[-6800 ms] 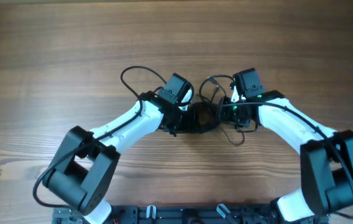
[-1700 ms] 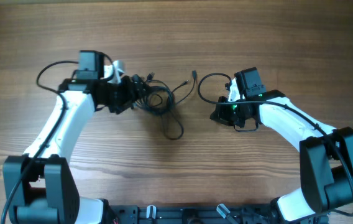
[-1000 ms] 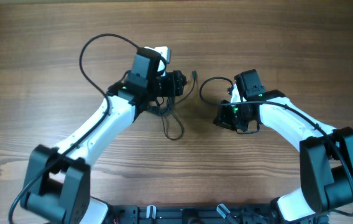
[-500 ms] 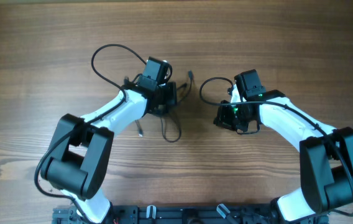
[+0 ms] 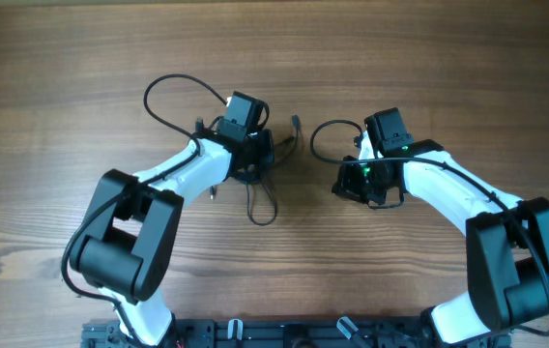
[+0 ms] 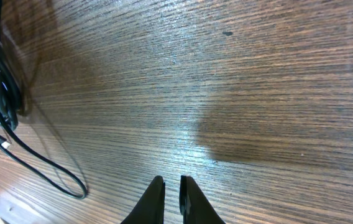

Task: Untangle cables

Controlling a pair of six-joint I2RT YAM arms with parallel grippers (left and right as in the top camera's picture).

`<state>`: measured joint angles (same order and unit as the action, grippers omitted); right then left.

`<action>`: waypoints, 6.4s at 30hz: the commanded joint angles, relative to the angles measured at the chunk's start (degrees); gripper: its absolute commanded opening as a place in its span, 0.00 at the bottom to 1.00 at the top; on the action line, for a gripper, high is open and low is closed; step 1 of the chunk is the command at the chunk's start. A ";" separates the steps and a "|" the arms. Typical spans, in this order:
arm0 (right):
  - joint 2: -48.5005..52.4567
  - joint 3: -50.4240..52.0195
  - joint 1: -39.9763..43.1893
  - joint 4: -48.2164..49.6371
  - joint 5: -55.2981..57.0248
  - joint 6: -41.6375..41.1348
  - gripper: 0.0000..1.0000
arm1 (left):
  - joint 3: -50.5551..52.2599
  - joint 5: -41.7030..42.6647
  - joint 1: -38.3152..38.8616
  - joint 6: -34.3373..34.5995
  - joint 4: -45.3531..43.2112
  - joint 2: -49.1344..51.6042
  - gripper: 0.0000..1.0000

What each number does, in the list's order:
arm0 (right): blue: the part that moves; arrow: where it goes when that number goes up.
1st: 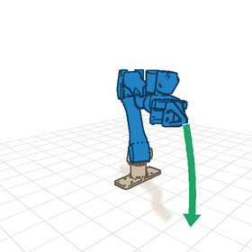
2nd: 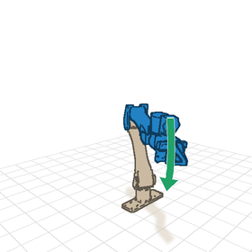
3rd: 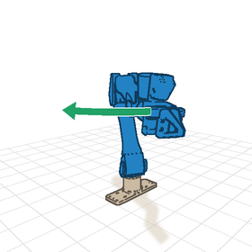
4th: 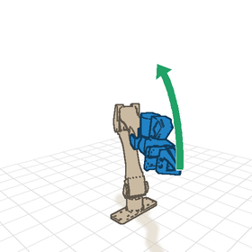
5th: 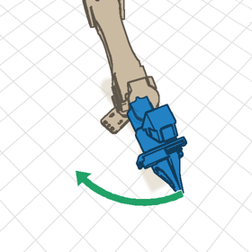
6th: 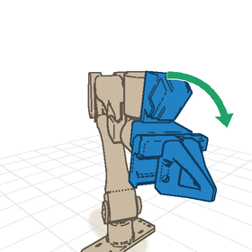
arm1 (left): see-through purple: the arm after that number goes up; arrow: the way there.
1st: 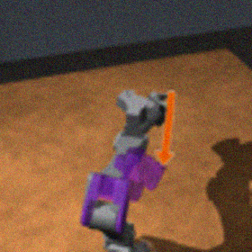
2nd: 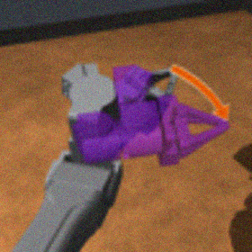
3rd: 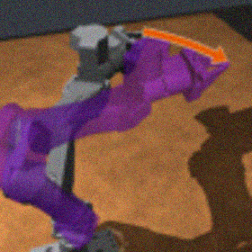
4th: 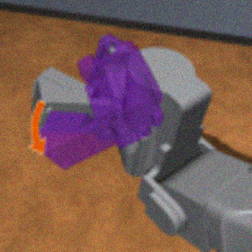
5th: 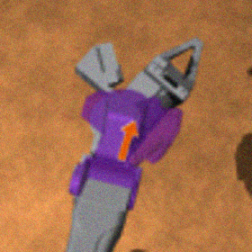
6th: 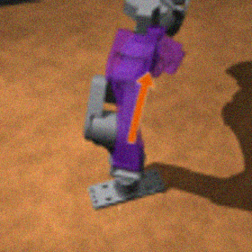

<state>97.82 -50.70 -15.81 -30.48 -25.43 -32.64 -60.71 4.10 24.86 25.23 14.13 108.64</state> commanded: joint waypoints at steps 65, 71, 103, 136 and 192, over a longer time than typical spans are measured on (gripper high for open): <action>0.66 0.13 0.13 61.33 -40.15 -22.99 0.40 | -0.81 75.54 -14.16 37.03 -23.87 -20.68 0.04; 0.66 0.13 0.13 61.33 -40.13 -23.04 0.38 | -0.81 74.55 -10.75 40.50 -29.24 -20.68 0.04; -2.69 -0.90 15.45 12.39 -8.68 1.60 0.04 | -0.63 20.94 -20.37 -10.25 24.30 -20.68 0.04; -11.74 -6.93 -9.99 1.27 -2.32 -13.88 0.70 | -0.66 59.65 -19.82 -0.28 5.95 -20.68 0.04; -4.61 -7.10 -4.37 -4.76 28.57 -7.85 0.04 | -0.66 16.22 -19.89 -9.81 29.49 -20.68 0.09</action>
<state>92.31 -57.58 -22.31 -35.20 3.09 -41.89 -60.93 24.21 5.32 16.64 43.88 89.17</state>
